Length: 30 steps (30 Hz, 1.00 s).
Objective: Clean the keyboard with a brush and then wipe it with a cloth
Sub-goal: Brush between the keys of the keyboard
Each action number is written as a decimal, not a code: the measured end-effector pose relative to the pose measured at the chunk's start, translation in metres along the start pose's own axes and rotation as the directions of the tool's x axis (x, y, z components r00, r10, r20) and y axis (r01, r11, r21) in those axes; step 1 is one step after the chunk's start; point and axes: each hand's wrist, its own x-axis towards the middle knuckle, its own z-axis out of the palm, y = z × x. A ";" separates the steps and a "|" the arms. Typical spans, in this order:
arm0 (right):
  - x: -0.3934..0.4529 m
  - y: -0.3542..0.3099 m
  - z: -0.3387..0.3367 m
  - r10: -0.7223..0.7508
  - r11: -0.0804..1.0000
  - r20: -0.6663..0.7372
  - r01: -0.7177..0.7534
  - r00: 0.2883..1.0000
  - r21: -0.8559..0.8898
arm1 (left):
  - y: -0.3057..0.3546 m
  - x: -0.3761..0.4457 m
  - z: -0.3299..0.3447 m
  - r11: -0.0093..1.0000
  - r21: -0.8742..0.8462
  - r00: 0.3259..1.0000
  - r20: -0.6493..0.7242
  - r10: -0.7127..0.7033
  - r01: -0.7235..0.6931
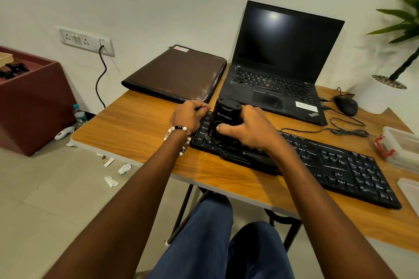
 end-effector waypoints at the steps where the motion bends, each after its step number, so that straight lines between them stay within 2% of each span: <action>1: -0.001 0.002 -0.006 -0.002 0.999 0.020 0.003 1.000 -0.053 | 0.000 0.000 0.001 1.000 -0.007 1.000 0.000 -0.003 0.003; 4: -0.001 0.002 -0.022 0.036 0.987 0.060 -0.026 0.998 -0.157 | -0.001 0.001 0.001 1.000 -0.022 1.000 0.008 -0.004 0.004; 6: 0.001 0.002 -0.028 0.043 0.987 0.040 -0.036 0.998 -0.158 | -0.001 0.000 0.001 1.000 -0.025 1.000 0.007 -0.006 0.006; 12: 0.007 -0.010 -0.013 0.031 0.999 -0.115 -0.027 0.993 0.032 | 0.000 -0.001 0.000 1.000 -0.010 1.000 -0.011 -0.017 0.017; 16: 0.012 -0.012 0.001 0.056 0.996 -0.084 -0.050 0.995 0.077 | 0.000 0.001 0.001 0.999 0.049 1.000 -0.005 -0.003 0.003; 22: 0.005 0.001 -0.005 0.054 0.999 -0.044 -0.054 0.998 0.008 | -0.001 0.001 0.001 1.000 -0.017 1.000 -0.011 -0.017 0.017; 27: 0.003 0.013 -0.023 0.101 0.988 0.016 -0.099 0.995 -0.115 | -0.002 0.002 0.002 1.000 -0.024 1.000 -0.003 -0.016 0.016; 30: 0.003 0.008 -0.028 0.095 0.983 0.003 -0.093 0.995 -0.156 | -0.002 0.001 0.002 1.000 -0.015 1.000 -0.002 -0.013 0.013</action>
